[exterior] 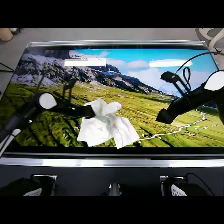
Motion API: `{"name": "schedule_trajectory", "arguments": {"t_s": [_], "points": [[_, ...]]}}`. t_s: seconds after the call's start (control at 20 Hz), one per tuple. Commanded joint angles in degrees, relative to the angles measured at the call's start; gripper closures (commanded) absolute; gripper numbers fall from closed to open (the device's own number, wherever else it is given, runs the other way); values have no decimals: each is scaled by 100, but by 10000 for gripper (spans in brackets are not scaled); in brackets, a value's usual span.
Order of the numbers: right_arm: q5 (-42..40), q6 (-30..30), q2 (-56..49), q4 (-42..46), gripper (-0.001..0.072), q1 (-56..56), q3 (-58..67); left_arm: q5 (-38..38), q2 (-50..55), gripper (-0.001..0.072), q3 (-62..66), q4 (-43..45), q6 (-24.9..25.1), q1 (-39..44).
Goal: Fold the shirts.
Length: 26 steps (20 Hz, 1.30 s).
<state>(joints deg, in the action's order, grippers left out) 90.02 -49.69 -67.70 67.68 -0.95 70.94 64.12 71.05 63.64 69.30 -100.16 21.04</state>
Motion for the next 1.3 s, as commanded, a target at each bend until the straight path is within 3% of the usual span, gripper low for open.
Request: {"name": "schedule_trajectory", "arguments": {"t_s": [0.0, 0.1, 0.2, 0.25, 0.45, 0.9, 1.25], "points": [[-22, 63, -94, -308, 57, 4, -710, 1399, -356, -13, -197, 918, 555, -955], [-197, 177, -94, -411, 57, 4, -1178, 1368, -417, -13, -809, 647, 568, -1298], [-372, 179, -94, -435, 59, 4, -1532, 807, -400, -11, -1434, 94, 568, -1351], [-431, 181, -94, -435, 59, 4, -1663, 463, -398, 104, -1687, -160, 568, -1325], [-651, 238, -94, -424, 60, 4, -1947, -219, -184, 151, -2240, -485, 570, -1158], [-859, 240, -94, -422, 79, 4, -1958, -4, -708, 166, -1585, -767, 1025, -1073], [-881, 240, -94, -422, 79, 4, -1958, 485, -1329, 166, -1528, 190, 955, -1073]]}}
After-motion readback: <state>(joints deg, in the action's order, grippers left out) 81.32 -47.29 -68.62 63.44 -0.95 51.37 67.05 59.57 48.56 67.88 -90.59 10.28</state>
